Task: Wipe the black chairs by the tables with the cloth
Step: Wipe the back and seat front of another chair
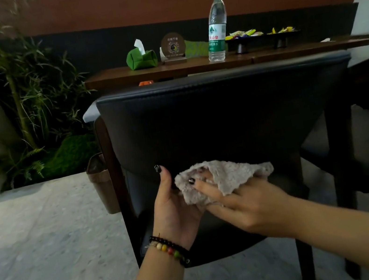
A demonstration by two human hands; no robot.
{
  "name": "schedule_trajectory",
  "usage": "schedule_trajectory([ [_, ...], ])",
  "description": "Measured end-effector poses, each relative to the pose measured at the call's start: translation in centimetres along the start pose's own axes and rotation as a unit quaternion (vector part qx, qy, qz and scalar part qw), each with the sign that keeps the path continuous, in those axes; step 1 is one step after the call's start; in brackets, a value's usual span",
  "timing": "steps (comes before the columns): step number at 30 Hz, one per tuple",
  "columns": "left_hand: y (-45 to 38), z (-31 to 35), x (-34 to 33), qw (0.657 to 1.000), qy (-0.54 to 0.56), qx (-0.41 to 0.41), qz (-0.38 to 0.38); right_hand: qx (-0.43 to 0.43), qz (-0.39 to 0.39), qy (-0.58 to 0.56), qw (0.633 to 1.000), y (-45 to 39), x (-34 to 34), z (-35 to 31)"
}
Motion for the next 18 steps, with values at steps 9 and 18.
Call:
schedule_trajectory([
  [9, -0.2, -0.1, 0.4, 1.000, -0.009, -0.016, 0.021, -0.110, 0.196, 0.071, 0.972, -4.4, 5.9, 4.5],
  [18, -0.6, -2.6, 0.1, 0.999, -0.032, -0.009, 0.013, -0.125, 0.172, 0.066, 0.975, -0.2, 2.8, 3.3],
])
Point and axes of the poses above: each hand's wrist, its own y-axis away from the middle knuckle, its own x-axis out of the back of the hand, z = x × y, the point moved 8 cm from there along -y, towards the middle knuckle, and after that the axes turned 3 degrees about x, right-handed, at the moved point
